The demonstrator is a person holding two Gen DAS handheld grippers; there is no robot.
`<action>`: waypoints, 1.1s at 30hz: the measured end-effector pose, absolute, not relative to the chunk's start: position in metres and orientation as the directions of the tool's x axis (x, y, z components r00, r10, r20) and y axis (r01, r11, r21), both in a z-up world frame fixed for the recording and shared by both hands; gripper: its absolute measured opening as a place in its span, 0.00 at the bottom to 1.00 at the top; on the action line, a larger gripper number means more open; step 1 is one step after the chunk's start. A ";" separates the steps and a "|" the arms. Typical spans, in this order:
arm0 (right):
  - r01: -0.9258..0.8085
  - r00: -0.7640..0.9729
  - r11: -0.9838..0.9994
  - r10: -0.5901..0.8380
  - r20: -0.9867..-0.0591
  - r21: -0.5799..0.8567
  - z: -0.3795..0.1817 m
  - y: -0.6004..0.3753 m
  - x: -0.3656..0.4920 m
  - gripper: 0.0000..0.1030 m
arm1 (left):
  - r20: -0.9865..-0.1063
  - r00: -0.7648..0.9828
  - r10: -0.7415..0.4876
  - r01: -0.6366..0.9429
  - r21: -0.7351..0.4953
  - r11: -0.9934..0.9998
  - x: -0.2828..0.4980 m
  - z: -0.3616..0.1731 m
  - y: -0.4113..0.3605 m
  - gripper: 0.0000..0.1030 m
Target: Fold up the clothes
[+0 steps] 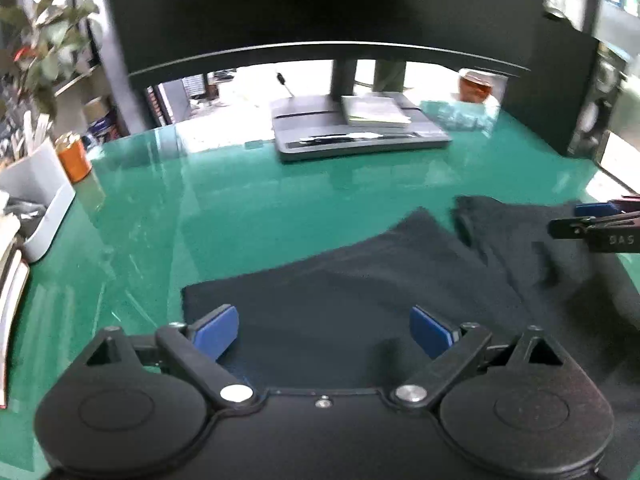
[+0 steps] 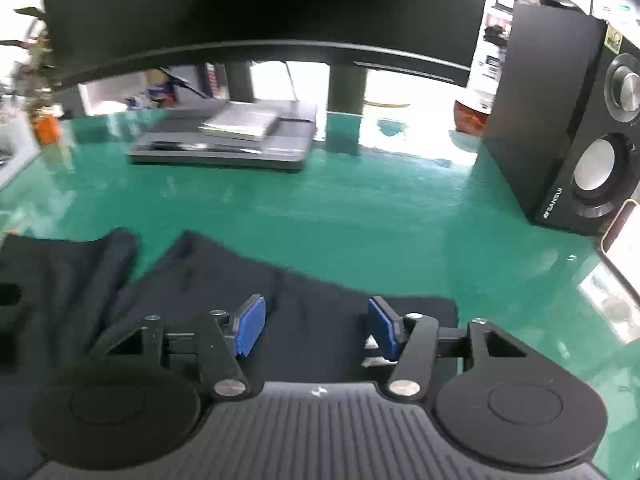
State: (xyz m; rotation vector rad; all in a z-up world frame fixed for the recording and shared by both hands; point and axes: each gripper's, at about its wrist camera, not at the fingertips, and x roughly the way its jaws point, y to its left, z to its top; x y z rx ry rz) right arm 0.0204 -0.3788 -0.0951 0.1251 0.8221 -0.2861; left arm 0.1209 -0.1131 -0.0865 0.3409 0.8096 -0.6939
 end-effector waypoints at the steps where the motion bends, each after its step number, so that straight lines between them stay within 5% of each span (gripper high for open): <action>1: 0.290 0.636 0.957 -0.196 -0.746 -0.005 -0.094 -0.375 0.017 0.48 | -0.765 0.483 -0.426 0.687 0.030 0.726 0.114 -0.089 -0.115 0.90; 4: 0.285 0.581 0.958 -0.190 -0.791 -0.021 -0.101 -0.366 0.011 0.48 | -0.793 0.464 -0.395 0.693 0.047 0.720 0.104 -0.098 -0.122 0.90; 9: 0.374 0.531 0.927 -0.228 -0.816 -0.016 -0.103 -0.373 0.012 0.70 | -0.825 0.432 -0.365 0.655 0.008 0.756 0.105 -0.109 -0.118 0.94; 33: 0.440 0.501 0.896 -0.296 -0.813 -0.055 -0.107 -0.375 0.012 0.77 | -0.837 0.428 -0.340 0.655 0.028 0.755 0.117 -0.116 -0.134 1.00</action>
